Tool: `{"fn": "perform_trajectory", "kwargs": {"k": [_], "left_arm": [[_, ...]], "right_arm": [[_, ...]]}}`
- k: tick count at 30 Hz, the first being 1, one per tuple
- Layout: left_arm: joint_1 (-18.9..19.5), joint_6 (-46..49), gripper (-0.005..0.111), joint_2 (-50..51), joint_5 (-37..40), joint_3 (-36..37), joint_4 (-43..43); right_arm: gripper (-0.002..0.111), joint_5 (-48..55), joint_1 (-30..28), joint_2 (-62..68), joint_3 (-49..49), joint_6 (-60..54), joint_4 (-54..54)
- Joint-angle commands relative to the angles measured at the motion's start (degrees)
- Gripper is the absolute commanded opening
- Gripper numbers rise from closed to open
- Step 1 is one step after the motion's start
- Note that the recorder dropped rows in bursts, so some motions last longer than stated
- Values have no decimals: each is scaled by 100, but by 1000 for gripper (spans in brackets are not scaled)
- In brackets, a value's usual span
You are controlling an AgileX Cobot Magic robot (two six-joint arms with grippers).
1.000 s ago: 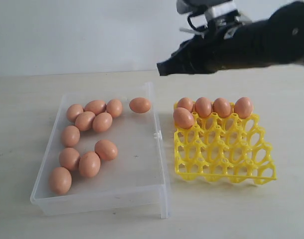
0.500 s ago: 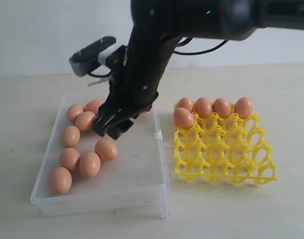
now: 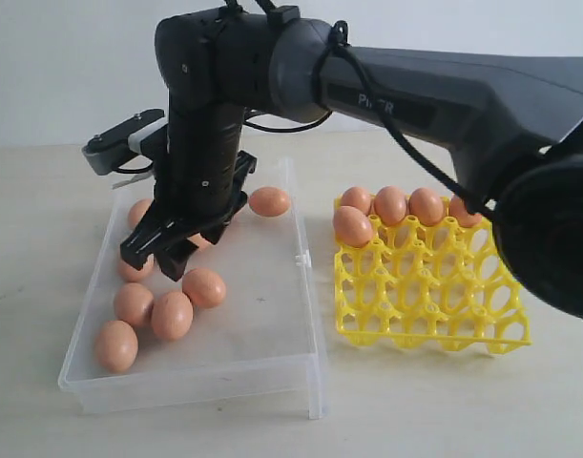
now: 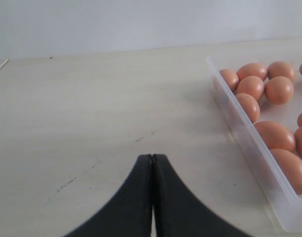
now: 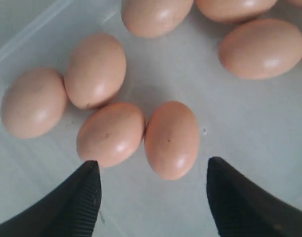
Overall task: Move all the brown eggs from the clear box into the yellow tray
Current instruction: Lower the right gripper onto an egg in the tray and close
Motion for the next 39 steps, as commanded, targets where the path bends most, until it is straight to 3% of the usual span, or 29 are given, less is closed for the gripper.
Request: {"fn": "perform_trajectory", "kwargs": {"k": [1,33,35,39], "left_arm": [[15,35,0,25,-28,-26,17],[15,35,0,25,-28,-26,17],[15,35,0,25,-28,-26,17],[15,35,0,25,-28,-26,17]], "right_arm": [[59,61,12,336,-385,17,262],[59,-240,-92,964,-483,250,-404],[53,-278,-92,964,-483,250,-379],[31,-403,-92,974,-483,238,-337]]}}
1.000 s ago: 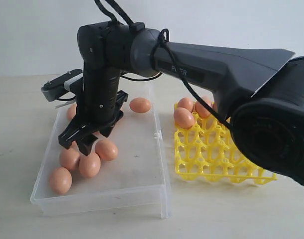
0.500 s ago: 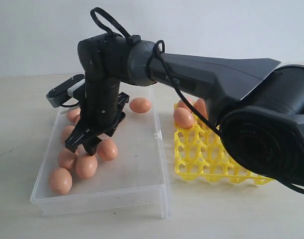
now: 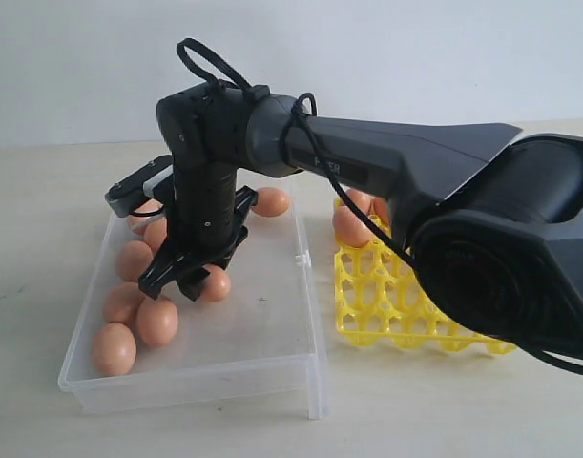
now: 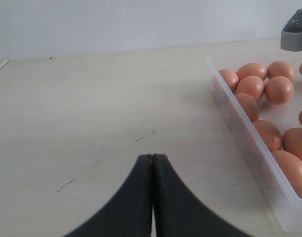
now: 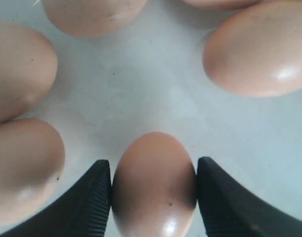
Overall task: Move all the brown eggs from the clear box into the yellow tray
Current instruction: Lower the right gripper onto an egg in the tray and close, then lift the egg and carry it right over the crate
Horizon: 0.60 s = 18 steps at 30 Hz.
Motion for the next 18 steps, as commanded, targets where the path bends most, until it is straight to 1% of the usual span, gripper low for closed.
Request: {"fn": "perform_trajectory", "kwargs": {"k": [1,5,9,12,13,14,15,16,17,18], "left_arm": [[15,35,0,25,-28,-26,17],[15,35,0,25,-28,-26,17],[15,35,0,25,-28,-26,17],[15,35,0,25,-28,-26,17],[15,35,0,25,-28,-26,17],[15,35,0,25,-28,-26,17],[15,35,0,25,-28,-26,17],[15,35,0,25,-28,-26,17],[15,35,0,25,-28,-26,17],[15,35,0,25,-28,-26,17]], "right_arm": [[26,-159,-31,-10,11,-34,129],[0,-52,-55,24,11,-358,329],[0,-269,-148,-260,25,-210,287],[0,-894,-351,-936,351,46,262],[0,-1443,-563,-1556,877,208,134],[0,-1695,-653,-1835,1161,301,33],[0,-2452,-915,-2564,2047,519,-195],[0,-2910,-1059,-2862,2457,584,-244],[0,-4041,-1356,-3584,3603,657,-242],[0,-4572,-1466,-3922,4206,657,-177]]}}
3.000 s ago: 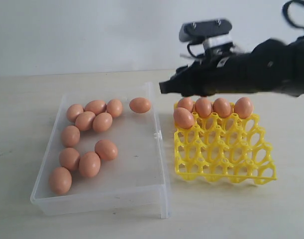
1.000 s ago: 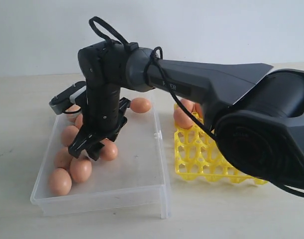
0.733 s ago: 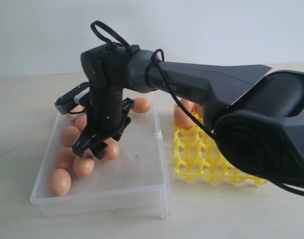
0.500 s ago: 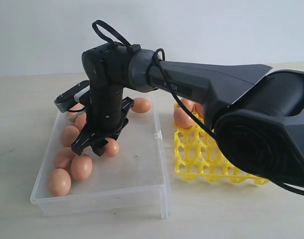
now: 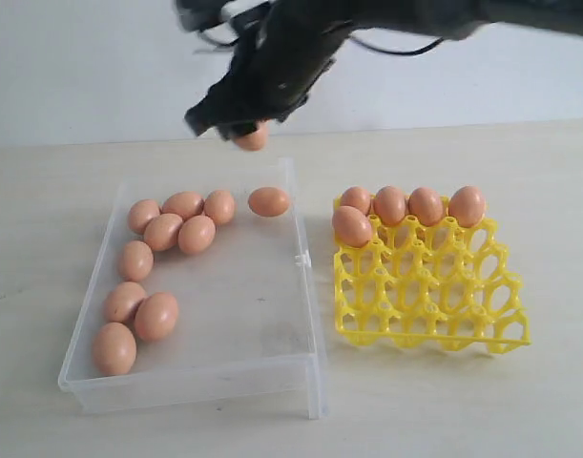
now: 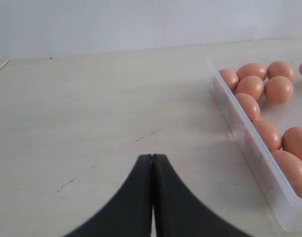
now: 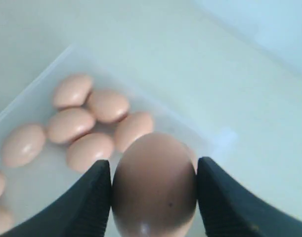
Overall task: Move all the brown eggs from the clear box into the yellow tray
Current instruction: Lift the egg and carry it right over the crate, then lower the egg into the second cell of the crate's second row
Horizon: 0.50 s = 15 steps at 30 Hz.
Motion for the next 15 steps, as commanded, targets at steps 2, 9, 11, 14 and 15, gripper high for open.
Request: {"fn": "perform_trajectory", "kwargs": {"k": [2,9,11,14,15], "left_arm": [[15,35,0,25,-28,-26,17],[15,35,0,25,-28,-26,17],[15,35,0,25,-28,-26,17],[15,35,0,25,-28,-26,17],[15,35,0,25,-28,-26,17]], "right_arm": [[0,-4066,-896,-1945,3811,188,0],[0,-6967,-1415,-1717,5714,284,0],[0,-7139,-1436,-1495,5714,336,0],[0,-7259,-1436,-1196,5736,385,0],[0,-7354,-1436,-1104,5756,385,0]]}}
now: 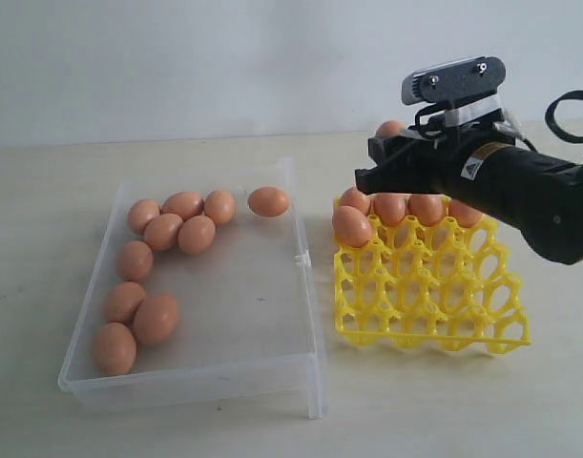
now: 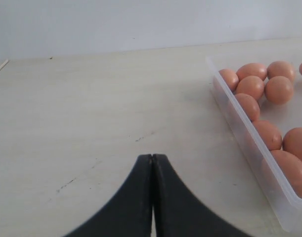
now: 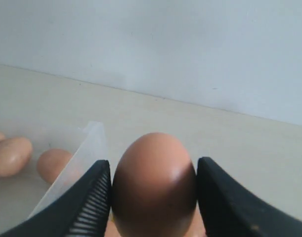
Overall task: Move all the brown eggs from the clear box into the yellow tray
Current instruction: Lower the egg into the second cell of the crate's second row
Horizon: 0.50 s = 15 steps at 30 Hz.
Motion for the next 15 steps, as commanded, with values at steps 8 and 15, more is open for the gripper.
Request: {"fn": "perform_trajectory", "kwargs": {"k": [8,15], "left_arm": [[15,35,0,25,-28,-26,17],[15,35,0,25,-28,-26,17]], "right_arm": [[0,-1243,-38,668,457,62,0],[0,-1574,-63,937,560,-92,0]]}}
